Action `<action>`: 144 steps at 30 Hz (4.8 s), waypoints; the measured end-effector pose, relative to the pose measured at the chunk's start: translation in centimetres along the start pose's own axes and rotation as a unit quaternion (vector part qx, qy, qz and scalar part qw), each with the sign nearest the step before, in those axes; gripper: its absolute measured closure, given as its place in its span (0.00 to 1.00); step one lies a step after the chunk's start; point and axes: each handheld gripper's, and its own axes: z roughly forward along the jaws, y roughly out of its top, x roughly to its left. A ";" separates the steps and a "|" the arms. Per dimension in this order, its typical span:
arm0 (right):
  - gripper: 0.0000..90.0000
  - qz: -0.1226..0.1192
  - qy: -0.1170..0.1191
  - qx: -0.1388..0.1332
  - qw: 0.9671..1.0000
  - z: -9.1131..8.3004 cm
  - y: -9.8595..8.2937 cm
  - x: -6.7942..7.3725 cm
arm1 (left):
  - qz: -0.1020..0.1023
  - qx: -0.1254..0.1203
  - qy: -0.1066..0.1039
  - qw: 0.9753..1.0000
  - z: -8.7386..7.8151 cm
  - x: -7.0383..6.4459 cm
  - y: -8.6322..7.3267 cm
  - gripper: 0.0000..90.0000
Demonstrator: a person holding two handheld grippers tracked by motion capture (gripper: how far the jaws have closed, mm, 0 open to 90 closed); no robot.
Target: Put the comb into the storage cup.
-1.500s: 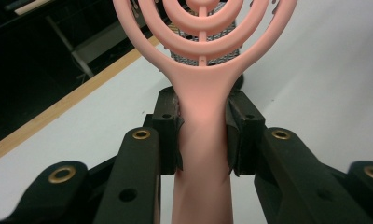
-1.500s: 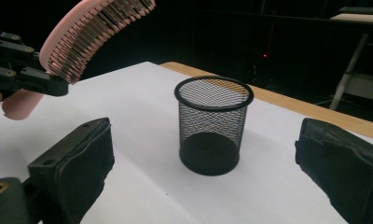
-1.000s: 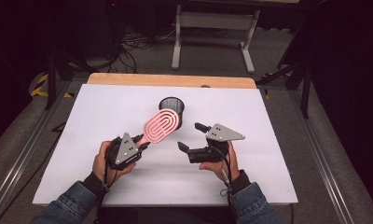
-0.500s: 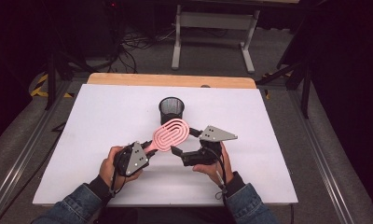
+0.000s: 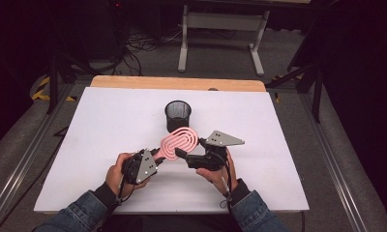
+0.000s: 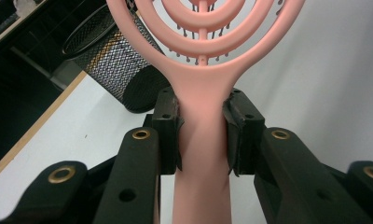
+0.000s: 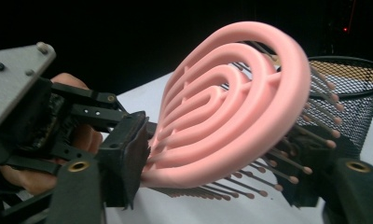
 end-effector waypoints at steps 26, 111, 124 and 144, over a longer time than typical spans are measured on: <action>0.70 -0.002 0.064 -0.049 0.997 0.5 0.3 1.8 | 0.002 -0.013 0.026 1.000 0.5 0.5 -0.4 0.77; 0.72 -0.071 -0.028 -0.069 0.995 -3.7 3.2 0.5 | -0.144 -0.104 -0.066 0.982 -6.7 5.6 -8.0 0.08; 0.72 -0.071 -0.055 -0.076 0.993 -4.2 4.0 -0.7 | -0.152 -0.102 -0.062 0.981 -7.0 5.9 -8.4 0.08; 0.72 -0.071 -0.085 -0.101 0.989 -4.8 6.4 -2.4 | -0.154 -0.103 -0.068 0.980 -6.7 5.9 -8.5 0.08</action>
